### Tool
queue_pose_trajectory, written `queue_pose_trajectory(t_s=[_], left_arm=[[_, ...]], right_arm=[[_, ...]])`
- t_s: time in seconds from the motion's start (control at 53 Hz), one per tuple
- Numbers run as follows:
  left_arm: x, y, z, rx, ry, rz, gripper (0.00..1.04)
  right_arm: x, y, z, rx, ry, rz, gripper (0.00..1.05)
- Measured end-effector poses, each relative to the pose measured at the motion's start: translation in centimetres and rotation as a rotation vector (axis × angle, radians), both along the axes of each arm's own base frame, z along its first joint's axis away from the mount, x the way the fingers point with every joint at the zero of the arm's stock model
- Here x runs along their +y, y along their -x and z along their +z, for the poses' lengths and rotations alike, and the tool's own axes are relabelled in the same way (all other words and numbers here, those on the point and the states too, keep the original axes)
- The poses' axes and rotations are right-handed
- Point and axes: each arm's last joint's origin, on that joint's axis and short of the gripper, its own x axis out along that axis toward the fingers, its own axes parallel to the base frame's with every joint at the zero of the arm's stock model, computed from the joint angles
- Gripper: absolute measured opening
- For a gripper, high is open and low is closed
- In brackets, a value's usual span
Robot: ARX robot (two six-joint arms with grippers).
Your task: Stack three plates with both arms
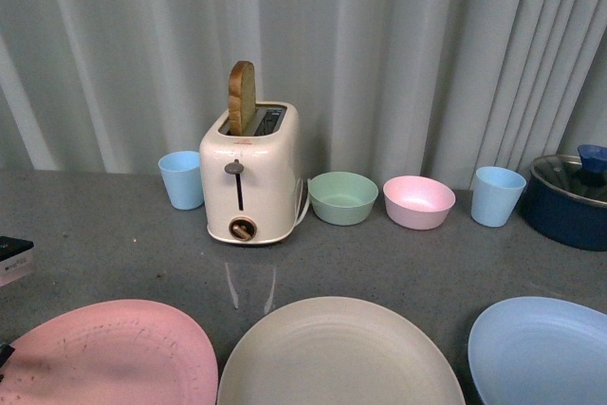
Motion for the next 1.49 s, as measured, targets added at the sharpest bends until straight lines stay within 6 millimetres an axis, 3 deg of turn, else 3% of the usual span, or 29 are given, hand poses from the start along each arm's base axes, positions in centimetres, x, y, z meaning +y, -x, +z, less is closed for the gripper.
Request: queue_pose_trajectory(t_s=[0.246, 0.434, 0.68, 0.812, 1.001, 1.246, 1.492], left_arm=[[0.9, 0.0, 1.6, 0.0, -0.005, 0.007, 0.04], [2.6, -0.8, 5.6, -0.042, -0.035, 0.006, 0.03], [2.6, -1.7, 11.5, -0.09, 0.018, -0.008, 0.03], [0.3, -1.6, 14.8, -0.119, 0.083, -0.057, 0.03], [-4.4, -1.1, 16.4, -0.106, 0.172, -0.134, 0.03], [-11.2, 0.1, 14.6, -0.045, 0.22, -0.237, 0.03], [-16.8, -0.6, 12.6, 0.019, 0.241, -0.291, 0.03]], right_arm=[[0.0, 0.0, 0.0, 0.0, 0.0, 0.0, 0.97], [0.0, 0.0, 0.0, 0.0, 0.0, 0.0, 0.97], [0.0, 0.0, 0.0, 0.0, 0.0, 0.0, 0.97], [0.0, 0.0, 0.0, 0.0, 0.0, 0.0, 0.97], [0.0, 0.0, 0.0, 0.0, 0.0, 0.0, 0.97], [0.0, 0.0, 0.0, 0.0, 0.0, 0.0, 0.97], [0.0, 0.0, 0.0, 0.0, 0.0, 0.0, 0.97]])
